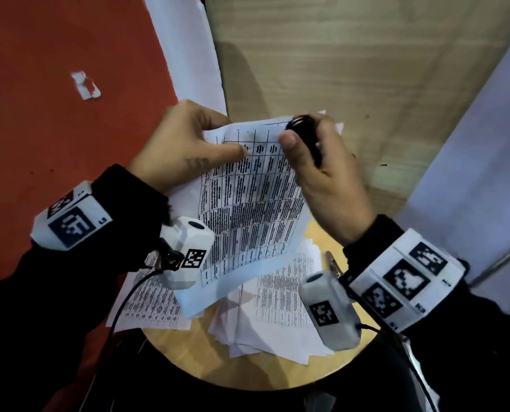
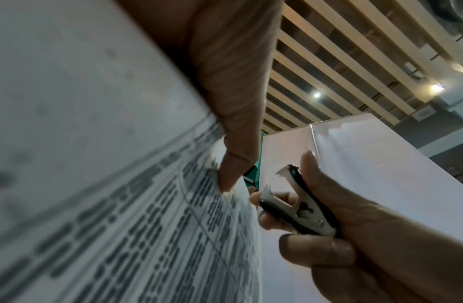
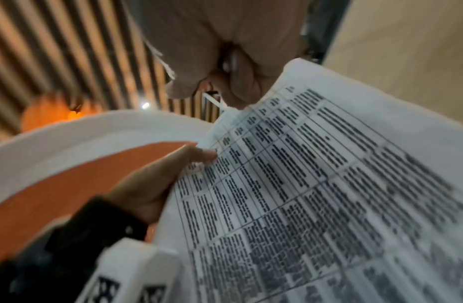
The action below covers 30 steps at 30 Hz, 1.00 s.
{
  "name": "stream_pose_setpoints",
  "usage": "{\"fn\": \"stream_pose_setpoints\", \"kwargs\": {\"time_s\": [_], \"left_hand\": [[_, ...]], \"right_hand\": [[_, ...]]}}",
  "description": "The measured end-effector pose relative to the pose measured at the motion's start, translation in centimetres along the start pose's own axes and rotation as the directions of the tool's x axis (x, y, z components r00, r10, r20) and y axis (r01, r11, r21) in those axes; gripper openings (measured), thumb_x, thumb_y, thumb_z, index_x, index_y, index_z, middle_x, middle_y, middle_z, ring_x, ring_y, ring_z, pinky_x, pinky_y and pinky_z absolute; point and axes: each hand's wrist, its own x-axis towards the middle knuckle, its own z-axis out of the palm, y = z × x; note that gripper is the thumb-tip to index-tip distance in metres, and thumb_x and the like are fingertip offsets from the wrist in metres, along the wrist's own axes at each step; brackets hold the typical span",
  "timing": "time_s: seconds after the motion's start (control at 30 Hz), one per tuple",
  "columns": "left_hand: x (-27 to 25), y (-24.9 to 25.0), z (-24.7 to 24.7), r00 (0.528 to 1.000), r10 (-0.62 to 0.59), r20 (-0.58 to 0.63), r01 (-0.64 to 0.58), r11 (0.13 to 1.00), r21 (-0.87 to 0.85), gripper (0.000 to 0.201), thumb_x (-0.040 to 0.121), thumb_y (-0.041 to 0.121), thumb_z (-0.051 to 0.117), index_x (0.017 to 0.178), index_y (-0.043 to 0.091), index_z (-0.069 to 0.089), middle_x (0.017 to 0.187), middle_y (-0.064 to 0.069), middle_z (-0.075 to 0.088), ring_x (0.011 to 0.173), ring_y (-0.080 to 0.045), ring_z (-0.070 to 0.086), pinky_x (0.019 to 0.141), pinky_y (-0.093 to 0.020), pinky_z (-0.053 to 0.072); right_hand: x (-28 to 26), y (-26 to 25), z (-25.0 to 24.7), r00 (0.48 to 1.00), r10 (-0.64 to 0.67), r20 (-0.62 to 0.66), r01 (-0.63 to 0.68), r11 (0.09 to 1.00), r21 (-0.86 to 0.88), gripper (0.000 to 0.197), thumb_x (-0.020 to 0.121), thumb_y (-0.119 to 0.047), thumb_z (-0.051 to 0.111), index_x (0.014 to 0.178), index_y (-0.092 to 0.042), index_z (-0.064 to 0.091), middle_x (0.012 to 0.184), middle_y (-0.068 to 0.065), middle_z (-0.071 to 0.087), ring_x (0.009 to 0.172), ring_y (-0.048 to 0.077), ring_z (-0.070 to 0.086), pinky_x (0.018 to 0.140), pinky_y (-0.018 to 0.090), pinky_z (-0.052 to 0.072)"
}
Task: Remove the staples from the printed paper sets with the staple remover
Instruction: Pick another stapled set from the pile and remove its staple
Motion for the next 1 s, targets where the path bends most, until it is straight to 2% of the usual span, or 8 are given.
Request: {"fn": "stream_pose_setpoints", "kwargs": {"time_s": [0.07, 0.13, 0.2, 0.3, 0.37, 0.53, 0.83, 1.0], "left_hand": [[-0.1, 0.0, -0.3, 0.999, -0.009, 0.048, 0.008, 1.0, 0.017, 0.013, 0.073, 0.024, 0.078, 0.072, 0.013, 0.071, 0.073, -0.021, 0.067, 0.059, -0.004, 0.051, 0.054, -0.022, 0.044], [-0.3, 0.0, -0.7, 0.998, -0.016, 0.069, 0.015, 1.0, 0.016, 0.036, 0.068, 0.039, 0.073, 0.081, 0.005, 0.072, 0.083, -0.031, 0.067, 0.067, -0.013, 0.053, 0.061, -0.038, 0.051], [-0.6, 0.1, -0.9, 0.998, -0.009, 0.063, 0.01, 1.0, -0.012, 0.045, 0.066, 0.04, 0.071, 0.085, -0.001, 0.071, 0.09, -0.037, 0.063, 0.072, -0.018, 0.053, 0.065, -0.046, 0.05], [-0.7, 0.1, -0.9, 0.999, -0.01, 0.047, 0.011, 1.0, -0.025, 0.034, 0.067, 0.028, 0.07, 0.081, -0.004, 0.069, 0.087, -0.039, 0.062, 0.068, -0.019, 0.052, 0.064, -0.036, 0.043], [-0.9, 0.3, -0.8, 0.999, 0.001, 0.046, 0.0, 1.0, -0.005, 0.029, 0.068, 0.024, 0.068, 0.079, -0.002, 0.07, 0.082, -0.038, 0.063, 0.064, -0.017, 0.051, 0.061, -0.033, 0.042], [-1.0, 0.6, -1.0, 0.998, 0.021, 0.058, -0.023, 0.999, 0.035, 0.028, 0.07, 0.025, 0.069, 0.08, -0.002, 0.071, 0.082, -0.035, 0.064, 0.066, -0.015, 0.052, 0.059, -0.045, 0.051], [-1.0, 0.7, -1.3, 0.997, 0.043, 0.058, -0.048, 0.994, 0.099, 0.036, 0.067, 0.036, 0.068, 0.078, 0.002, 0.072, 0.081, -0.035, 0.063, 0.066, -0.012, 0.05, 0.063, -0.047, 0.051], [-0.9, 0.6, -1.4, 0.994, 0.027, 0.103, -0.032, 0.998, 0.051, 0.031, 0.069, 0.029, 0.068, 0.083, 0.001, 0.072, 0.086, -0.033, 0.065, 0.071, -0.016, 0.054, 0.071, -0.052, 0.052]], "right_hand": [[-0.4, -0.5, 0.4, 0.994, -0.071, 0.089, 0.089, 0.969, -0.228, 0.052, 0.091, -0.047, 0.047, 0.13, -0.011, 0.044, 0.112, 0.001, 0.051, 0.095, 0.004, 0.044, 0.081, 0.003, 0.032], [-0.6, -1.1, 0.5, 0.983, -0.033, 0.178, 0.097, 0.927, -0.363, 0.059, 0.094, -0.044, 0.046, 0.144, -0.016, 0.03, 0.134, 0.008, 0.041, 0.117, 0.015, 0.042, 0.092, 0.018, 0.031], [-0.6, -1.4, 0.4, 0.977, -0.015, 0.212, 0.119, 0.865, -0.487, 0.065, 0.091, -0.044, 0.053, 0.146, -0.023, 0.026, 0.141, 0.006, 0.037, 0.122, 0.023, 0.044, 0.094, 0.03, 0.035], [-0.3, -1.2, 0.5, 0.972, -0.187, 0.142, 0.234, 0.818, -0.526, 0.061, 0.076, -0.031, 0.072, 0.129, -0.015, 0.048, 0.12, 0.006, 0.057, 0.099, 0.029, 0.06, 0.078, 0.042, 0.051], [-0.3, -0.9, 0.7, 0.955, -0.268, 0.123, 0.293, 0.808, -0.511, 0.049, 0.068, -0.018, 0.076, 0.113, -0.011, 0.058, 0.107, 0.008, 0.06, 0.084, 0.033, 0.062, 0.067, 0.043, 0.053], [-0.1, -1.0, 0.8, 0.892, -0.426, 0.148, 0.447, 0.787, -0.426, 0.038, 0.065, -0.003, 0.072, 0.103, -0.004, 0.064, 0.098, 0.015, 0.057, 0.072, 0.036, 0.06, 0.058, 0.045, 0.054], [0.2, -1.4, 0.9, 0.857, -0.467, 0.217, 0.513, 0.734, -0.446, 0.034, 0.064, 0.008, 0.063, 0.096, -0.002, 0.067, 0.09, 0.021, 0.057, 0.061, 0.038, 0.058, 0.048, 0.043, 0.05], [0.3, -1.3, 0.8, 0.854, -0.477, 0.209, 0.518, 0.737, -0.434, 0.035, 0.064, 0.009, 0.068, 0.097, -0.001, 0.067, 0.09, 0.021, 0.057, 0.062, 0.038, 0.058, 0.05, 0.044, 0.051]]}}
